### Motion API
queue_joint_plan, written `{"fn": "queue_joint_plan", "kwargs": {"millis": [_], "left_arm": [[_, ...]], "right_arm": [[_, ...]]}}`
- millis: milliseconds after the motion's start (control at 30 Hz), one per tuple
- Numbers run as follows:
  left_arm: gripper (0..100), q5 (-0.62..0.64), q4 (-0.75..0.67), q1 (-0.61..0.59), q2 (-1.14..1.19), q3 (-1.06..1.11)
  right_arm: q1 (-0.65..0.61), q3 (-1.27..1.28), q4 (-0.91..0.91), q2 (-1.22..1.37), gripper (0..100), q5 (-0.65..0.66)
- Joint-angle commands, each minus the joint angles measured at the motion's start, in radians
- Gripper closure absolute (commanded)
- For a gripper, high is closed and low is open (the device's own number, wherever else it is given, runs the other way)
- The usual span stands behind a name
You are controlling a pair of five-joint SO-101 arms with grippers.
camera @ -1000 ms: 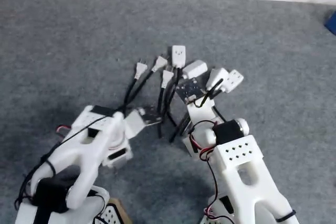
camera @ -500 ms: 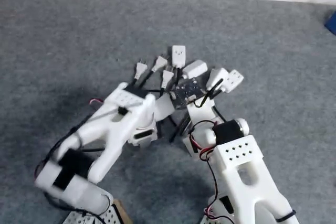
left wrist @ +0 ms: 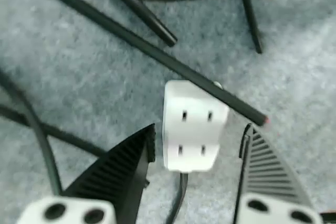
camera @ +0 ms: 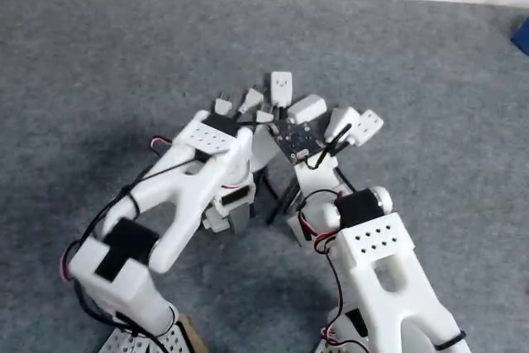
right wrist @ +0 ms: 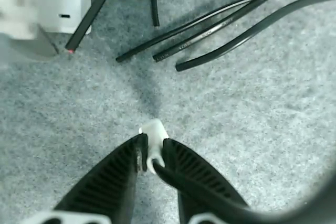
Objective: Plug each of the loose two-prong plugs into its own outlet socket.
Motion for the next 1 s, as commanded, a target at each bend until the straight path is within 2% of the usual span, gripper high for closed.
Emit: {"fn": "queue_joint_plan", "kwargs": {"millis": [0,267,400,500,567,667,833,967], "left_arm": [[73,0.008,0.049,-0.018,-0.101,-0.028],[73,0.049,0.058,-0.193,-0.259,-0.028],[73,0.199,0.055,-0.323,-0.361,-0.025],[73,0.336,0.046,-0.429,-0.423,0.058],[73,0.411,-0.014,-0.495,-0.444,0.154],[73,0.488,-0.184,-0.578,-0.446,0.317],[73,0.528,-0.373,-0.705,-0.446,0.456],[73,0.545,-0.477,-0.742,-0.446,0.515]], "right_arm": [[0.010,-0.004,-0.019,-0.018,99.1,-0.002],[0.010,-0.008,-0.021,-0.016,99.1,-0.002],[0.004,-0.022,-0.022,-0.016,99.1,-0.002],[-0.019,-0.088,-0.013,-0.013,99.1,-0.009],[-0.045,-0.137,-0.013,-0.010,99.1,-0.025],[-0.104,-0.236,-0.013,0.058,99.1,-0.080],[-0.205,-0.467,-0.007,0.292,99.1,-0.152],[-0.246,-0.631,0.039,0.441,99.1,-0.224]]}}
